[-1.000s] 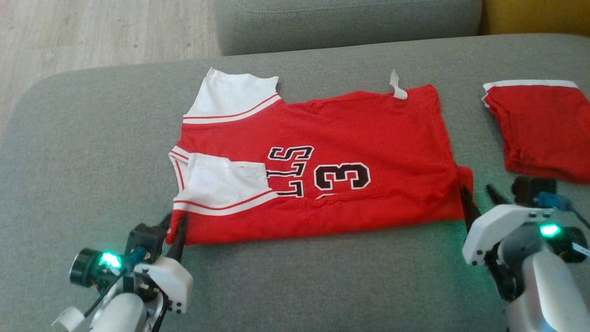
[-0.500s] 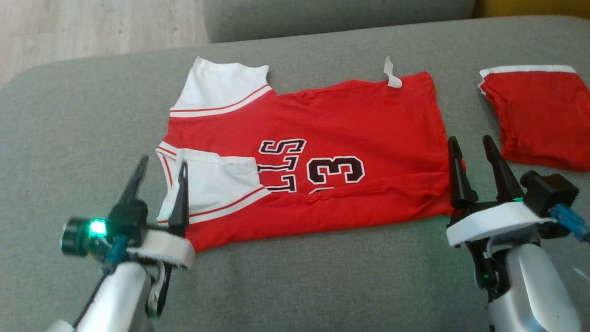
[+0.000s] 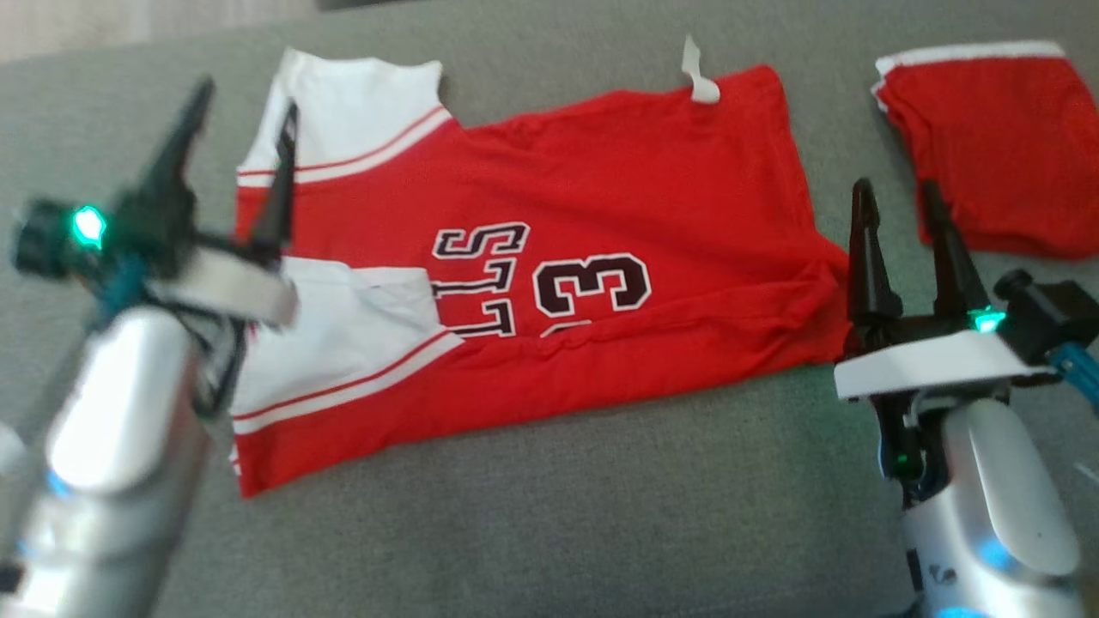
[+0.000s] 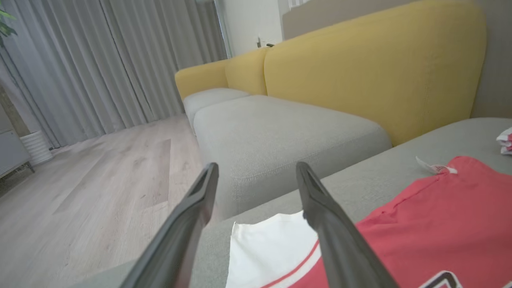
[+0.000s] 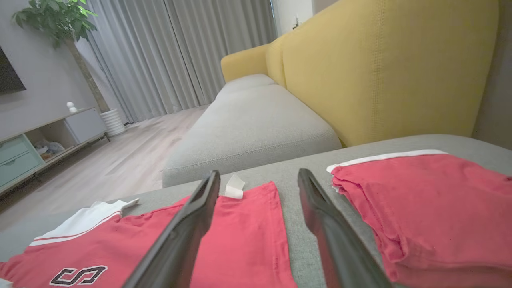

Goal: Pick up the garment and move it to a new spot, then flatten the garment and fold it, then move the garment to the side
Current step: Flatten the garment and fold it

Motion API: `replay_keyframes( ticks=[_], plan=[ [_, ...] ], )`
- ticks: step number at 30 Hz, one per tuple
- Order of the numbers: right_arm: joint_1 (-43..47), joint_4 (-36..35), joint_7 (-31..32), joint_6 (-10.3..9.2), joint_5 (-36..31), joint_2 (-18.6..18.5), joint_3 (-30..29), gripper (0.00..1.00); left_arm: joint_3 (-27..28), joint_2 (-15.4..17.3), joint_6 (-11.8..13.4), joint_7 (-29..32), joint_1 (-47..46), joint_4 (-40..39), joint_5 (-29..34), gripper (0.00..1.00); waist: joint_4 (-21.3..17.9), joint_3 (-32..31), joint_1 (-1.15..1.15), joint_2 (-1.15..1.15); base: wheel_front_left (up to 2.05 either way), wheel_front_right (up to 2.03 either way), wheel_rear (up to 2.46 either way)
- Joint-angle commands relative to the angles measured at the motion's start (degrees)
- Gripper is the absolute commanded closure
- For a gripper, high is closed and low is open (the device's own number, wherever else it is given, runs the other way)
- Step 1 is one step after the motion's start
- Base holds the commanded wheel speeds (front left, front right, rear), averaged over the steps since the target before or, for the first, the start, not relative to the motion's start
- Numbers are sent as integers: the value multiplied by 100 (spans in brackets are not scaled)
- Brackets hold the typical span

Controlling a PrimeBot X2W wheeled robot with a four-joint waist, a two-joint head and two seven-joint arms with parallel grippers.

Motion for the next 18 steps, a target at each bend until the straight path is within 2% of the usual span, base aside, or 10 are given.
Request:
replay_keyframes(
  ticks=[1,4,7,12,18],
  plan=[
    [-161,-167,-62,-5,29,-16,146,0,187,244,-41,66,-328,-112,-10,0,-130,205,-1,0,0,0,0],
    [-298,-193,-115,-5,55,-16,189,0,130,468,-416,661,-852,238,-180,0,-232,471,-1,0,0,0,0],
    [-435,-235,-158,-5,87,-16,262,0,29,685,-628,1420,-1344,694,-562,0,-336,734,-1,0,0,0,0],
    [-635,-299,-211,-5,170,-16,506,0,-595,1164,-683,2084,-1991,1173,-977,0,-559,1057,-1,0,0,0,0],
    [-789,-372,-246,-5,242,-16,725,0,-1141,1551,-686,2462,-2575,1626,-1783,0,-786,1341,-1,0,0,0,0]
  ],
)
